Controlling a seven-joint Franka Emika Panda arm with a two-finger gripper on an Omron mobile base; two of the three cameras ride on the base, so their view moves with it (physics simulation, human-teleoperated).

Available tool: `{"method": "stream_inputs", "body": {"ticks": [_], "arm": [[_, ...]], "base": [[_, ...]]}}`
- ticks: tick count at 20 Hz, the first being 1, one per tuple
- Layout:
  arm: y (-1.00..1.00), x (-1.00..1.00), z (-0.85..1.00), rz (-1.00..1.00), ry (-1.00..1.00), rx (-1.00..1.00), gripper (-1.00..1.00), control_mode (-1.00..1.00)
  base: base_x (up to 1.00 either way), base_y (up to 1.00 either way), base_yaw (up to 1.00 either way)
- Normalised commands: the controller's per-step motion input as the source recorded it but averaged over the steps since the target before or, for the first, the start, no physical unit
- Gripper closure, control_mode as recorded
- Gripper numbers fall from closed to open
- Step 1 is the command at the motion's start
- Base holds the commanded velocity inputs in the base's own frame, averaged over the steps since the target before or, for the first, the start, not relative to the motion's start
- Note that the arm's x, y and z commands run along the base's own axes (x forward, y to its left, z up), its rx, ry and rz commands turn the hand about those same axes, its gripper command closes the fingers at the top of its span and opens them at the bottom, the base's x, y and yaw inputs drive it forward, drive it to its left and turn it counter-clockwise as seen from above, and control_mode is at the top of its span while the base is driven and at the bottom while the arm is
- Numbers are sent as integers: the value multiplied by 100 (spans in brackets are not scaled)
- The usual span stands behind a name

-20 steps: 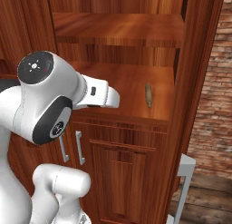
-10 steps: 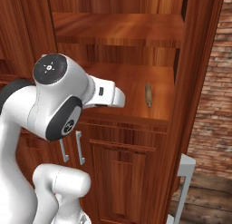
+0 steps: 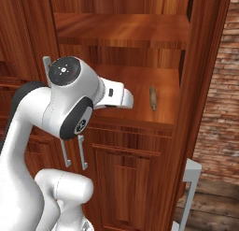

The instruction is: Open the cabinet, retrieve the rolling pin, and place it next to the meat on the cutting board to prepare for tenderizing.

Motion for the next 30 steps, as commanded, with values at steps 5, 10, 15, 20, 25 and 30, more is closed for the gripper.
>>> {"method": "stream_inputs", "body": {"ticks": [5, 10, 15, 20, 25, 30], "arm": [[-8, 31, -11, 0, 0, 0, -100, -100], [-8, 29, -15, 0, 0, 0, -100, -100], [-13, 25, -19, 0, 0, 0, -100, -100], [-13, 25, -18, 1, 0, 0, -100, -100], [-8, 27, -10, 0, 0, 0, -100, -100], [-7, 29, -5, 0, 2, 0, -100, -100]], "base": [[0, 0, 0], [0, 0, 0], [0, 0, 0], [0, 0, 0], [0, 0, 0], [0, 0, 0]]}}
